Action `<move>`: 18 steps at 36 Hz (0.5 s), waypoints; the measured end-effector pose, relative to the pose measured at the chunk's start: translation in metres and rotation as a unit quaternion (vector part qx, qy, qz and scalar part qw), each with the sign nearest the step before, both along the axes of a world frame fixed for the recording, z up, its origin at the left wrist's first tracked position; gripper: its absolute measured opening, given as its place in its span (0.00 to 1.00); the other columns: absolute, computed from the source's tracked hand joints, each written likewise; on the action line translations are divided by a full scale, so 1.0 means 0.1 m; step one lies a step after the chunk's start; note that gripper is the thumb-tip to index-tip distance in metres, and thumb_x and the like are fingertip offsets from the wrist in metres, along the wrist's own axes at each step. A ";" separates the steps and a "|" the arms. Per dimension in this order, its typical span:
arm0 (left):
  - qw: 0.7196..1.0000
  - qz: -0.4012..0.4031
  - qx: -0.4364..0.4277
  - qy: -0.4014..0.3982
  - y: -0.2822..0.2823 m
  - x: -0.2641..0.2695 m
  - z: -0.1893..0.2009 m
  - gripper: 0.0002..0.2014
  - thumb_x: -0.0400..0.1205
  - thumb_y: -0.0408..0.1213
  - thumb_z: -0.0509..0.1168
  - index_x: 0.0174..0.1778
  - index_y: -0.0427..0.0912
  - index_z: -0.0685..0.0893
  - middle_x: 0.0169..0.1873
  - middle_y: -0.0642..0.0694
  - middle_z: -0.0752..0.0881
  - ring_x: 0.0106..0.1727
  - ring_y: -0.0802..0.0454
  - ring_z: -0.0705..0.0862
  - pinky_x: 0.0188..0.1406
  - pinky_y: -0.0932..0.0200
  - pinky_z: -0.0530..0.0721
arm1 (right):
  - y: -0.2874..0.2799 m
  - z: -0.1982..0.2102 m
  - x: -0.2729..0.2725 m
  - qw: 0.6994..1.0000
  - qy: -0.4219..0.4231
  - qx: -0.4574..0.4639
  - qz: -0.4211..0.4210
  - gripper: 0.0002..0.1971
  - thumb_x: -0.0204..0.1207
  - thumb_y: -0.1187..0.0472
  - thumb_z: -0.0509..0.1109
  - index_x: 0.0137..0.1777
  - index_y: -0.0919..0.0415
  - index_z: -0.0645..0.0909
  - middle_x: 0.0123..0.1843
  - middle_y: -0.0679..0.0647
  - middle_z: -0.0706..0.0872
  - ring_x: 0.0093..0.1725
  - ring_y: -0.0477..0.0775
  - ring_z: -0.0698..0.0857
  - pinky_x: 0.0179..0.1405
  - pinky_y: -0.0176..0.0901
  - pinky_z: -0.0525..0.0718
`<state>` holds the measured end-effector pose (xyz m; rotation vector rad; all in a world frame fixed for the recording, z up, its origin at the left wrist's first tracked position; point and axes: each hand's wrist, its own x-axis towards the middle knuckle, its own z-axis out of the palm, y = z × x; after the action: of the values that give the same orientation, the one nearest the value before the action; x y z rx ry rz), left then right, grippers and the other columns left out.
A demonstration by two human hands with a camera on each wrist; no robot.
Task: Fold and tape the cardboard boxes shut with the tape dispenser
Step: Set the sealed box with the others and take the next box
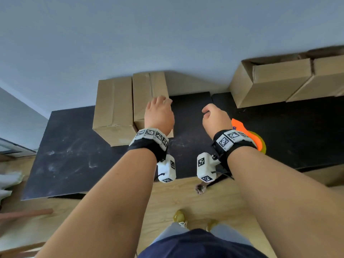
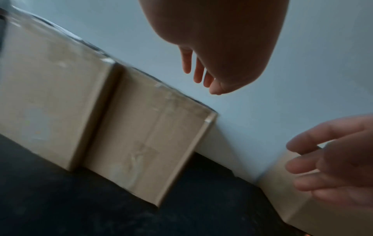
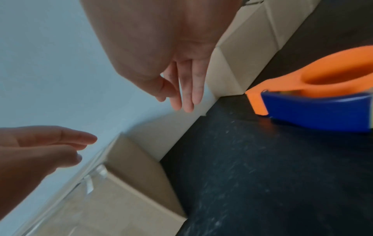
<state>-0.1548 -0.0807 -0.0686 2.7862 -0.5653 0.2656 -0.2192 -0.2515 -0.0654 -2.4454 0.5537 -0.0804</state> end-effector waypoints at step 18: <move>0.969 -0.107 0.146 0.170 -1.48 -0.70 -0.69 0.18 0.83 0.34 0.57 0.67 0.47 0.81 0.66 0.45 0.78 0.66 0.44 0.76 0.64 0.51 0.73 | -1.27 -0.65 -0.78 0.982 0.186 -0.005 0.015 0.16 0.78 0.49 0.71 0.60 0.59 0.79 0.48 0.54 0.86 0.51 0.59 0.85 0.45 0.46 0.78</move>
<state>-0.2246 -0.2287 -0.1372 2.9133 -0.8636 -0.3632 -0.2969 -0.3790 -0.1304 -2.4894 0.6760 0.3959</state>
